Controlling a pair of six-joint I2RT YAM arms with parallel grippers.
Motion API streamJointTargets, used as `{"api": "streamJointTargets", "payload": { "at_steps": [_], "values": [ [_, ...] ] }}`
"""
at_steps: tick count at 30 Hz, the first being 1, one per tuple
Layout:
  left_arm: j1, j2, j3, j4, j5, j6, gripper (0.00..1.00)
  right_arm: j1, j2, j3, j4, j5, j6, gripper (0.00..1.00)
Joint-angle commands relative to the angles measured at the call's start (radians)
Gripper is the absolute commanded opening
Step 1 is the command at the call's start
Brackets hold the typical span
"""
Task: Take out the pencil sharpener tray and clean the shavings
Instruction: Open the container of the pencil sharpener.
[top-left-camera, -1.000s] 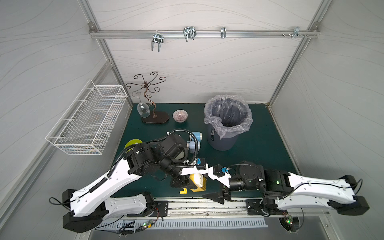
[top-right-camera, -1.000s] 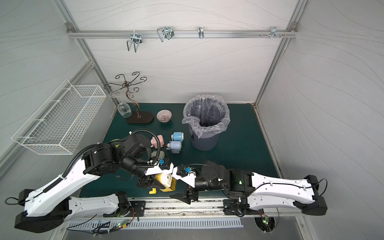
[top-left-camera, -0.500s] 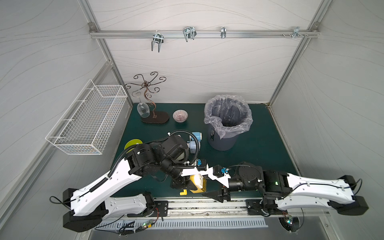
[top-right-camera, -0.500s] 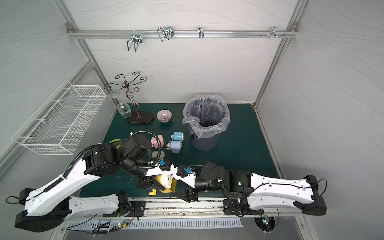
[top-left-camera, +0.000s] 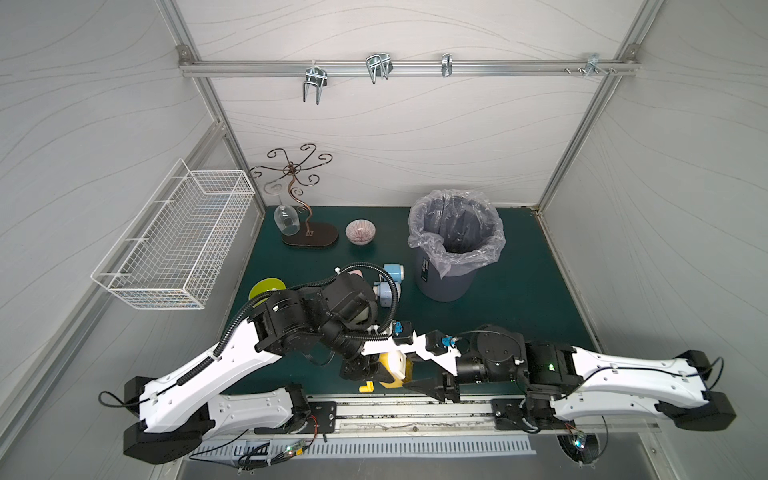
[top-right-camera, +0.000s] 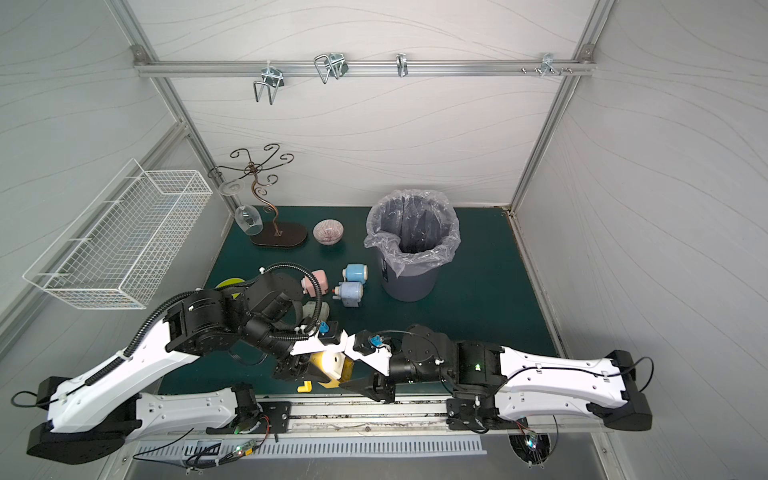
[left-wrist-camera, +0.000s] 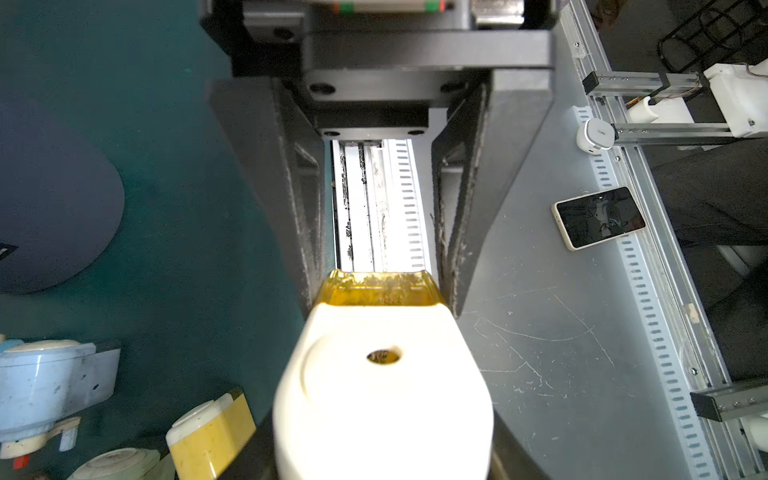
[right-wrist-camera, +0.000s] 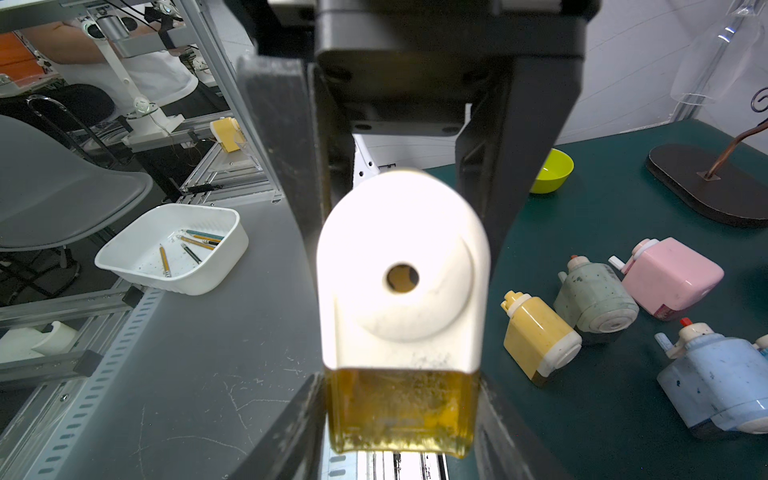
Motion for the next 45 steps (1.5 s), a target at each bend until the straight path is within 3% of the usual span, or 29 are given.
{"api": "streamJointTargets", "payload": {
  "at_steps": [1, 11, 13, 15, 16, 45],
  "values": [
    [-0.009, -0.018, 0.004, 0.044, 0.013, -0.008, 0.00, 0.005, -0.008, -0.006, 0.038, -0.001, 0.003, 0.54],
    [-0.017, -0.031, -0.010, 0.051, 0.003, -0.015, 0.00, 0.005, 0.010, 0.000, 0.032, -0.007, 0.015, 0.36],
    [-0.019, -0.032, -0.013, 0.051, 0.002, -0.016, 0.00, 0.006, 0.013, 0.002, 0.030, -0.014, 0.014, 0.24],
    [-0.020, -0.032, -0.013, 0.048, 0.001, -0.016, 0.00, 0.006, 0.016, 0.004, 0.029, -0.019, 0.015, 0.04],
    [-0.022, -0.031, -0.014, 0.048, -0.002, -0.017, 0.00, 0.005, 0.019, 0.006, 0.027, -0.020, 0.015, 0.00],
    [-0.063, -0.053, -0.101, 0.027, -0.055, -0.036, 0.00, -0.051, -0.138, -0.070, -0.003, -0.102, 0.010, 0.00]
  ]
}}
